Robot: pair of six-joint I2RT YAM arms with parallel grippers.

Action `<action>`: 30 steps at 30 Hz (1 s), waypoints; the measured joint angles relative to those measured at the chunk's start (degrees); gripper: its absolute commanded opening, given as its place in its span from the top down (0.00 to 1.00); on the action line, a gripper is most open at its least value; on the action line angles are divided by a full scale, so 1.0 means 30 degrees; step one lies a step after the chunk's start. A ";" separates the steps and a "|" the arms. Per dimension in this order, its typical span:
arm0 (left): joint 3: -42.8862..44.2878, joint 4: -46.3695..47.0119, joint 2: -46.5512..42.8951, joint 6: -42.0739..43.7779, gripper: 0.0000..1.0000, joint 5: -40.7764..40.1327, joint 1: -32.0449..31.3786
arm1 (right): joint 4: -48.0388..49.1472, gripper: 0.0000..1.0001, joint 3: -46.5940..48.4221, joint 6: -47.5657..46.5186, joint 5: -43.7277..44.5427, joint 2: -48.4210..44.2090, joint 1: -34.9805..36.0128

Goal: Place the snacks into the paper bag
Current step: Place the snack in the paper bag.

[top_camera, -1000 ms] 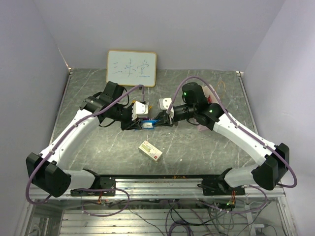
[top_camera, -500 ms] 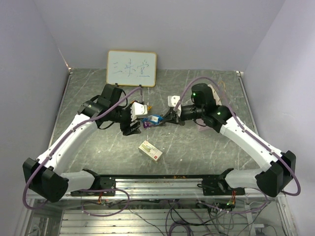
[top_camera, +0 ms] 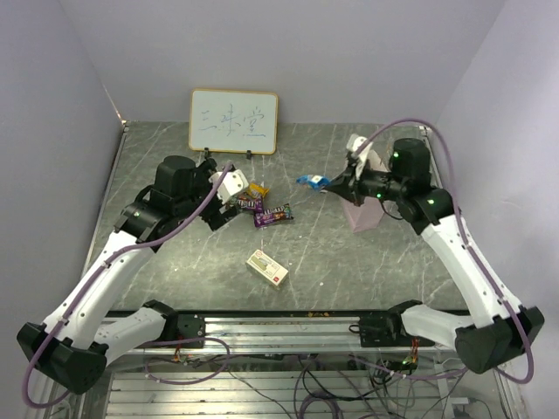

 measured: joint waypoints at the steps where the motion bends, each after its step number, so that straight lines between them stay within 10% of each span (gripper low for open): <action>1: -0.0182 0.0284 -0.0131 -0.0270 0.01 -0.0678 0.0044 | 0.0015 1.00 0.0044 0.0357 0.0240 -0.0306 -0.0364; 30: -0.1923 0.2659 -0.1668 -0.2892 0.01 -0.5355 0.1246 | -0.0503 1.00 0.1887 0.6339 0.5625 -0.3133 -0.7555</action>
